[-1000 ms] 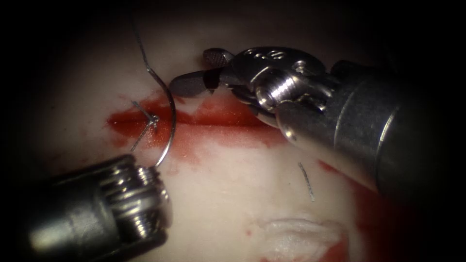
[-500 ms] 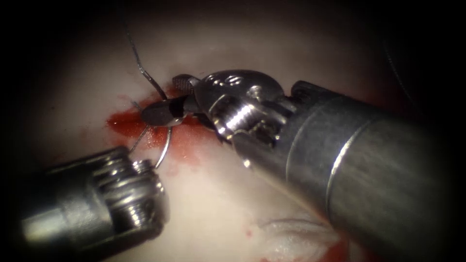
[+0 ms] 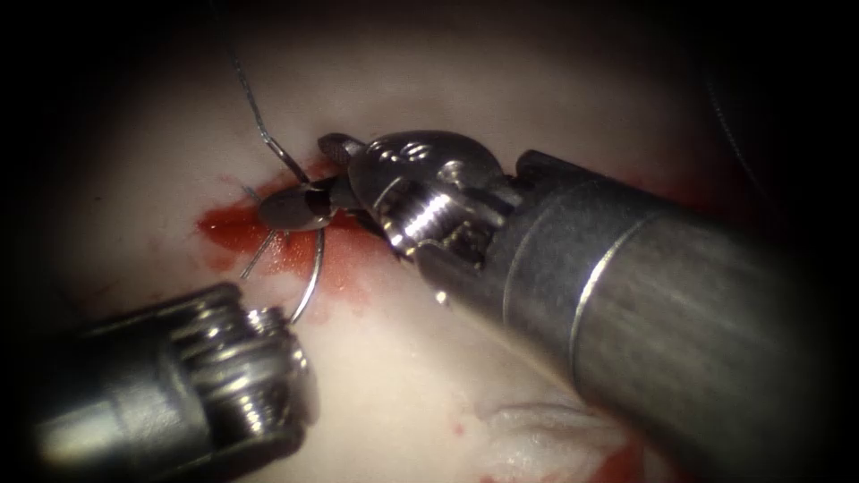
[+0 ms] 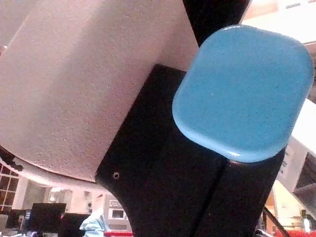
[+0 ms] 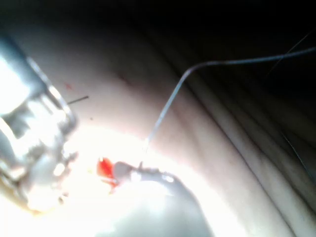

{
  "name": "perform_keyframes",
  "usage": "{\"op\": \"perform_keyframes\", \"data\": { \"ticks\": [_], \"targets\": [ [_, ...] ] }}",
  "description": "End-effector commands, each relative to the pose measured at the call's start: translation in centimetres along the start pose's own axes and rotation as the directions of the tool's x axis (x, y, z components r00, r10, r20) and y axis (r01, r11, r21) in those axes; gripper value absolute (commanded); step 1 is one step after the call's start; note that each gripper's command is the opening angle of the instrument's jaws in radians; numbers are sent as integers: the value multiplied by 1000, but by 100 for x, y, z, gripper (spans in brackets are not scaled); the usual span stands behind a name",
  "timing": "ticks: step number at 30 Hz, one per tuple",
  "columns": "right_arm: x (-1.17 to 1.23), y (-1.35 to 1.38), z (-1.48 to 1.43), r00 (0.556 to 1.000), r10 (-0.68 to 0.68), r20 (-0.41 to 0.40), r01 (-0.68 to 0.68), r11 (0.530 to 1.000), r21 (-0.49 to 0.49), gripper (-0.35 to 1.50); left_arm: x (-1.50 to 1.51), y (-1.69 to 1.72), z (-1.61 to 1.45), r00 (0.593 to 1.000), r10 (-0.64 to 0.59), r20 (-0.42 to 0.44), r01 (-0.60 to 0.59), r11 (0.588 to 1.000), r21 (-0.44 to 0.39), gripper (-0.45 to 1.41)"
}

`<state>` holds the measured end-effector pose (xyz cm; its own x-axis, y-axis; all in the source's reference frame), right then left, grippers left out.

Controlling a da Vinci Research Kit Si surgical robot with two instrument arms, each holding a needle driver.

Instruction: Wound Closure

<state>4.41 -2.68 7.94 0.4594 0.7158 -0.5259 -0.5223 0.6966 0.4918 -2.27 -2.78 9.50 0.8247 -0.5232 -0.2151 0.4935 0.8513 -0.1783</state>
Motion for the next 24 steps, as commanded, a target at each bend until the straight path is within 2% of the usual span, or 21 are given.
{"op": "perform_keyframes", "data": {
  "ticks": [1,2,3,4,5,6,10,12,13,14,15,16,18,19,20,22,24],
  "targets": [
    [11,1,6,1000,-6,-18,6,1000,4,59,-11,7,-5,1000,-6,7,6,1000,1,-45],
    [11,0,7,1000,-11,-18,12,1000,3,51,-11,7,-5,1000,-8,9,8,1000,1,-45],
    [11,-1,7,1000,-17,-19,17,1000,3,31,-12,7,-5,1000,-8,9,8,1000,4,-45],
    [11,-1,7,1000,-17,-19,17,1000,3,31,-12,7,-5,1000,-8,9,8,1000,4,-45],
    [11,-1,7,999,-35,-19,35,999,2,-28,-12,7,-5,1000,-10,11,10,1000,5,-45],
    [11,-2,7,999,-36,-22,36,999,3,-35,-12,6,-5,1000,-11,13,11,1000,5,-45],
    [9,-1,7,999,18,27,-19,999,33,-35,-13,7,-7,1000,-16,20,16,1000,9,-45],
    [9,1,7,999,17,39,-18,999,42,-35,-14,9,-7,999,20,39,-22,999,47,-45],
    [9,2,6,999,17,39,-18,999,42,-35,-15,10,-7,997,47,58,-51,996,68,-26],
    [9,3,6,999,23,40,-24,999,42,-35,-16,11,-7,996,32,88,-41,995,95,19],
    [8,7,5,999,22,40,-24,999,43,-35,-15,16,-10,987,-23,159,-5,985,171,41],
    [6,12,2,999,19,41,-21,999,50,-35,-12,30,-16,962,-110,251,37,959,281,54],
    [6,18,-1,999,20,33,-23,996,86,-35,-6,47,-23,935,-176,308,61,936,347,54],
    [6,21,-3,1000,22,21,-24,993,115,-35,-2,60,-28,909,-228,349,78,916,395,86],
    [7,26,-5,1000,24,-6,-22,987,160,-35,2,69,-31,879,-312,360,129,883,452,98],
    [9,34,-8,999,24,-47,-13,976,216,-35,10,88,-36,814,-445,373,190,811,554,93],
    [13,43,-12,996,28,-82,-4,961,278,-35,19,106,-39,741,-582,333,256,705,661,90]
  ]
}}
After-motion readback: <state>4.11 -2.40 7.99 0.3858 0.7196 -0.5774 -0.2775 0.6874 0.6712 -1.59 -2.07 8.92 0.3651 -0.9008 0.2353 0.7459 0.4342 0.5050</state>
